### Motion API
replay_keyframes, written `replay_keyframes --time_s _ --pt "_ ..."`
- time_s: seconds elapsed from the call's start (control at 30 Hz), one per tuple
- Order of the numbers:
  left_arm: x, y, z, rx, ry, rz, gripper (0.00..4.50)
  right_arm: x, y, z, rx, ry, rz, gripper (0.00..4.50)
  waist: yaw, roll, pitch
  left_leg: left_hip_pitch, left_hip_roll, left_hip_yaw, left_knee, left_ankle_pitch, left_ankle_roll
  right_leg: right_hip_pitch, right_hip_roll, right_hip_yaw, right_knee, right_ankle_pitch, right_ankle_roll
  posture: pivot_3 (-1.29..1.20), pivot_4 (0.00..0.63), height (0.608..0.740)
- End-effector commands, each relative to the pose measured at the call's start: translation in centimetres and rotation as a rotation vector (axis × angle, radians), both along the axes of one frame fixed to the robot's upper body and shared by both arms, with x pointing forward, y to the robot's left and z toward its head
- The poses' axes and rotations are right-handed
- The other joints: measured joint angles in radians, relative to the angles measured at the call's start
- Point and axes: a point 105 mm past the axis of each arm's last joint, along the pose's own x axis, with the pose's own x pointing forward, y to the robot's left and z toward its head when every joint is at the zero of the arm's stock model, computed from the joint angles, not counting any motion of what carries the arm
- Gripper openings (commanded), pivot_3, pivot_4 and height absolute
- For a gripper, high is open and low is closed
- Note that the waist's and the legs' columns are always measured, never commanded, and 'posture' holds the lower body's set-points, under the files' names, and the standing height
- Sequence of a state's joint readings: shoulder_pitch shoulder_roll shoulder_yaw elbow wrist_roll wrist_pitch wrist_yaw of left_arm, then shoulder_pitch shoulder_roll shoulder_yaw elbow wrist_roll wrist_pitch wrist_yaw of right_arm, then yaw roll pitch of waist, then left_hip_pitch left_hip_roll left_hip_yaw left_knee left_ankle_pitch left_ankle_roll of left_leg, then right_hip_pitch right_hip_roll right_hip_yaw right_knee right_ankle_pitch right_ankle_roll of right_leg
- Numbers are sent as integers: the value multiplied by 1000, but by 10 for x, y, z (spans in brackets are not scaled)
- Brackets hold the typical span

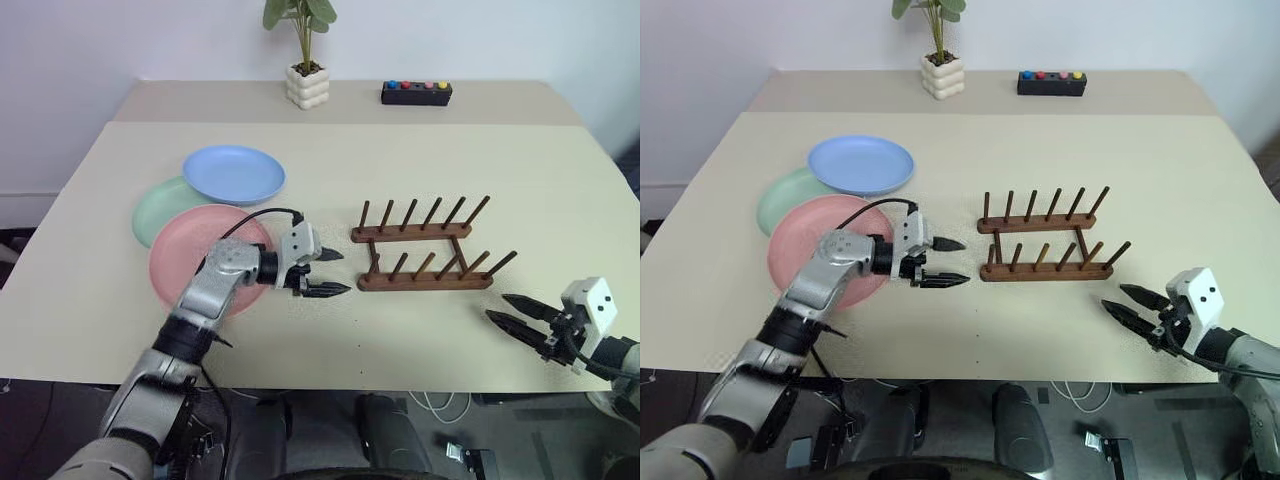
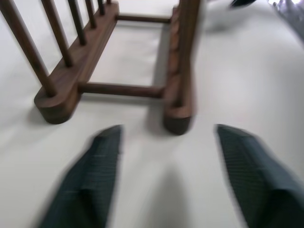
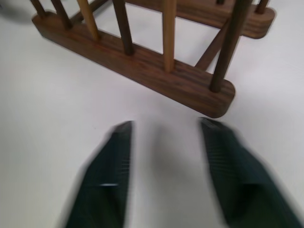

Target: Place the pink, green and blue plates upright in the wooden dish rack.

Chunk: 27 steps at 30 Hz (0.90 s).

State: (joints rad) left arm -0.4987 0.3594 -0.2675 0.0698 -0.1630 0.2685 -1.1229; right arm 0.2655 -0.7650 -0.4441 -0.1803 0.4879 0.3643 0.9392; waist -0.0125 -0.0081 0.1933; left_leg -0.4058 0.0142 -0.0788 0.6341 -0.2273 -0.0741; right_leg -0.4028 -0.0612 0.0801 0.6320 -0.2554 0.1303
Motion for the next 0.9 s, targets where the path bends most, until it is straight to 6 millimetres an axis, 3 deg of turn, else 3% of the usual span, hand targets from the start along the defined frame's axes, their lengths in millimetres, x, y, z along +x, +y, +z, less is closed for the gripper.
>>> replay_keyframes --time_s 0.03,0.07,0.17,0.33,0.5,0.9 --pt "-18 -17 9 -8 -33 -44 1148 6 -1 2 -43 -12 5 146 3 0 0 0 0 0 0 0 0 0 0 0 0 0 0 0 150 730" --pt "-24 -22 4 5 -15 -50 674 8 0 0 -66 -14 9 0 1 0 0 0 0 0 1 0 0 0 0 0 0 0 0 0 150 730" --pt "-36 -36 -4 -2 42 -47 674 12 2 -4 -104 -17 10 0 -1 0 0 0 0 0 0 0 0 1 0 0 0 0 0 0 150 730" --pt "-35 -48 -11 3 122 -12 674 14 0 -8 -142 -10 5 0 -2 0 0 1 0 0 0 0 0 1 0 0 0 0 0 0 150 730" --pt "-18 -53 -25 73 78 56 674 24 -1 -11 -186 -40 -20 0 -2 0 0 1 0 0 1 0 0 1 0 0 0 0 0 0 150 730" --pt "20 -53 -22 19 -50 282 674 56 6 -17 -211 -128 -44 0 -6 0 0 5 0 0 0 0 0 6 0 0 -1 0 0 0 150 730"
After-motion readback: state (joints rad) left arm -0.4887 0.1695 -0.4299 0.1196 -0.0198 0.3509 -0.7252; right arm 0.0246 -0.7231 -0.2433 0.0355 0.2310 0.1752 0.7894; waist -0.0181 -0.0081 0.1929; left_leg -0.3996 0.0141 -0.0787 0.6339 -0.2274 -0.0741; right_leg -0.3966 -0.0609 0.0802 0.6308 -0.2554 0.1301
